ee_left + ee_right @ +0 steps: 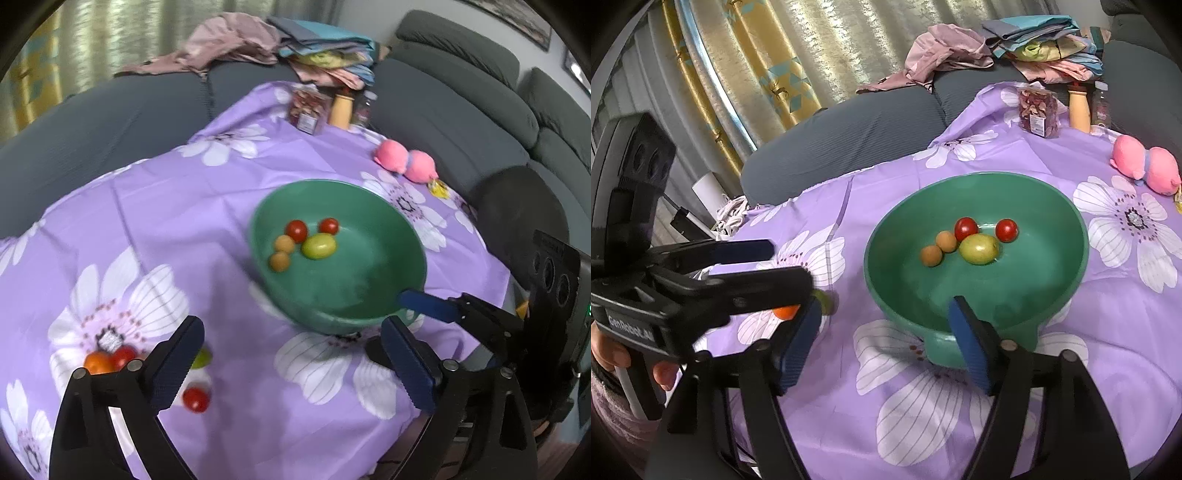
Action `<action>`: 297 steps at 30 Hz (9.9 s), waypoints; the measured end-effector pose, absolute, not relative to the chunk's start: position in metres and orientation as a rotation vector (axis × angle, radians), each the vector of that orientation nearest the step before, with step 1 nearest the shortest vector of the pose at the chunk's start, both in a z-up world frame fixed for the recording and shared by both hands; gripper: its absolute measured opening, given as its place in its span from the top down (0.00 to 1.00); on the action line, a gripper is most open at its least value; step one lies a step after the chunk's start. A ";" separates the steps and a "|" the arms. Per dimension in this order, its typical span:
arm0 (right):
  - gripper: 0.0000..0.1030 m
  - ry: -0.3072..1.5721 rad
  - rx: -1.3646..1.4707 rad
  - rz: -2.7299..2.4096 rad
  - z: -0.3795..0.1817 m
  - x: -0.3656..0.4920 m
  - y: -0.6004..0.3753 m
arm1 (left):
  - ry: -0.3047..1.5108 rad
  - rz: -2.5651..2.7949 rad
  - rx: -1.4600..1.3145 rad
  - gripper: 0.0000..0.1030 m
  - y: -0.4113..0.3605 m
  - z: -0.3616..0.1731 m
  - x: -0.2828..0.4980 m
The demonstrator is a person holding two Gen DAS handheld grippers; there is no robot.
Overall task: Organize fruits
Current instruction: 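Move both open tools back over the remaining fruit, then close the left tool around the large orange, then lift the orange with the left tool and carry it over the green bowl, then open the left tool to drop the orange into the green bowl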
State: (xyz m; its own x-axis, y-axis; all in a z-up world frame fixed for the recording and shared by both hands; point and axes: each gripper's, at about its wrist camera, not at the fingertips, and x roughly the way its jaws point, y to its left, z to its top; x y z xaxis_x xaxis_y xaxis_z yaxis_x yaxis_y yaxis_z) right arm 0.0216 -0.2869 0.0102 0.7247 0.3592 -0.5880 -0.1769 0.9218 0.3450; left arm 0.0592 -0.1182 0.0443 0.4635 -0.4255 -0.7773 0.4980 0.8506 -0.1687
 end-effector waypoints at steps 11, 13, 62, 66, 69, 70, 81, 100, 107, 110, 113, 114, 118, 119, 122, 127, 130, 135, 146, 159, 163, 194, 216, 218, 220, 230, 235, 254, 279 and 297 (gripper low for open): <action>0.23 0.722 0.231 0.336 0.013 0.007 -0.265 | 0.962 -0.472 -0.041 0.05 -0.061 0.034 0.044; 0.23 0.728 0.215 0.350 0.013 0.005 -0.258 | 0.971 -0.457 -0.055 0.05 -0.052 0.030 0.041; 0.22 0.870 0.002 0.482 -0.004 0.010 -0.157 | 1.081 -0.448 -0.239 0.04 0.029 -0.023 0.020; 0.22 0.875 -0.005 0.485 -0.005 0.010 -0.155 | 1.083 -0.439 -0.235 0.04 0.032 -0.024 0.018; 0.22 0.875 -0.007 0.492 -0.007 0.009 -0.156 | 1.081 -0.432 -0.227 0.04 0.033 -0.024 0.016; 0.22 0.878 -0.007 0.492 -0.008 0.009 -0.156 | 1.079 -0.426 -0.219 0.04 0.032 -0.024 0.015; 0.22 0.916 0.010 0.480 -0.022 0.015 -0.162 | 1.087 -0.415 -0.236 0.04 0.039 -0.034 0.016; 0.22 0.946 -0.004 0.542 -0.033 0.037 -0.140 | 1.060 -0.407 -0.346 0.04 0.058 -0.038 0.040; 0.23 0.940 0.007 0.574 -0.036 0.058 -0.128 | 1.060 -0.423 -0.335 0.04 0.056 -0.041 0.060; 0.25 0.952 0.026 0.597 -0.040 0.068 -0.124 | 1.062 -0.437 -0.335 0.04 0.054 -0.043 0.067; 0.31 0.963 0.031 0.619 -0.044 0.078 -0.117 | 1.063 -0.450 -0.340 0.04 0.052 -0.045 0.074; 0.32 0.966 0.031 0.624 -0.045 0.081 -0.115 | 1.064 -0.452 -0.342 0.05 0.052 -0.047 0.076; 0.38 0.982 0.024 0.639 -0.049 0.091 -0.108 | 1.072 -0.465 -0.345 0.05 0.050 -0.049 0.084; 0.40 0.986 0.022 0.644 -0.050 0.094 -0.106 | 1.075 -0.471 -0.344 0.05 0.049 -0.050 0.086; 0.40 0.996 0.023 0.652 -0.053 0.101 -0.104 | 1.081 -0.484 -0.336 0.06 0.045 -0.052 0.092; 0.43 1.005 0.015 0.660 -0.055 0.109 -0.100 | 1.092 -0.503 -0.335 0.15 0.040 -0.056 0.100; 0.43 1.009 0.007 0.659 -0.057 0.113 -0.099 | 1.097 -0.509 -0.338 0.24 0.039 -0.059 0.104; 0.48 1.024 0.013 0.661 -0.059 0.118 -0.100 | 1.111 -0.515 -0.348 0.26 0.037 -0.064 0.107; 0.58 0.999 -0.053 0.659 -0.057 0.117 -0.095 | 1.105 -0.521 -0.322 0.36 0.033 -0.062 0.104; 0.58 1.007 -0.059 0.646 -0.059 0.083 -0.109 | 1.128 -0.555 -0.285 0.36 0.011 -0.058 0.061; 0.58 0.978 -0.068 0.651 -0.051 0.071 -0.111 | 1.108 -0.550 -0.272 0.36 0.009 -0.047 0.050; 0.58 0.802 -0.030 0.658 -0.002 0.017 -0.147 | 0.994 -0.527 -0.143 0.36 -0.031 0.010 0.011; 0.58 0.732 0.036 0.630 0.010 0.016 -0.176 | 0.969 -0.541 -0.043 0.36 -0.062 0.030 0.019; 0.58 0.726 0.049 0.622 0.010 0.017 -0.180 | 0.968 -0.546 -0.029 0.36 -0.067 0.031 0.020; 0.58 0.718 0.059 0.615 0.011 0.017 -0.186 | 0.966 -0.552 -0.017 0.36 -0.073 0.033 0.021; 0.58 0.678 0.102 0.565 0.017 0.018 -0.215 | 0.950 -0.593 0.045 0.36 -0.104 0.043 0.027; 0.58 0.657 0.119 0.535 0.020 0.020 -0.230 | 0.941 -0.616 0.071 0.36 -0.120 0.048 0.031; 0.58 0.640 0.189 0.461 0.014 0.032 -0.266 | 0.956 -0.672 0.131 0.36 -0.163 0.044 0.048; 0.57 0.705 0.264 0.362 -0.007 0.051 -0.296 | 1.060 -0.761 0.131 0.36 -0.202 0.015 0.086; 0.56 0.716 0.260 0.338 -0.010 0.054 -0.299 | 1.098 -0.785 0.092 0.36 -0.203 0.009 0.092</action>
State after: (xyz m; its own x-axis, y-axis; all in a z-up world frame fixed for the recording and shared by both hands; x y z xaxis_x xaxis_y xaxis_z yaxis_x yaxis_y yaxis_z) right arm 0.0536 -0.2985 -0.0096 0.7044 0.3876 -0.5947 -0.2122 0.9144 0.3446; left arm 0.0917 -0.2026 0.0092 0.2202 -0.5229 -0.8235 0.6097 0.7328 -0.3022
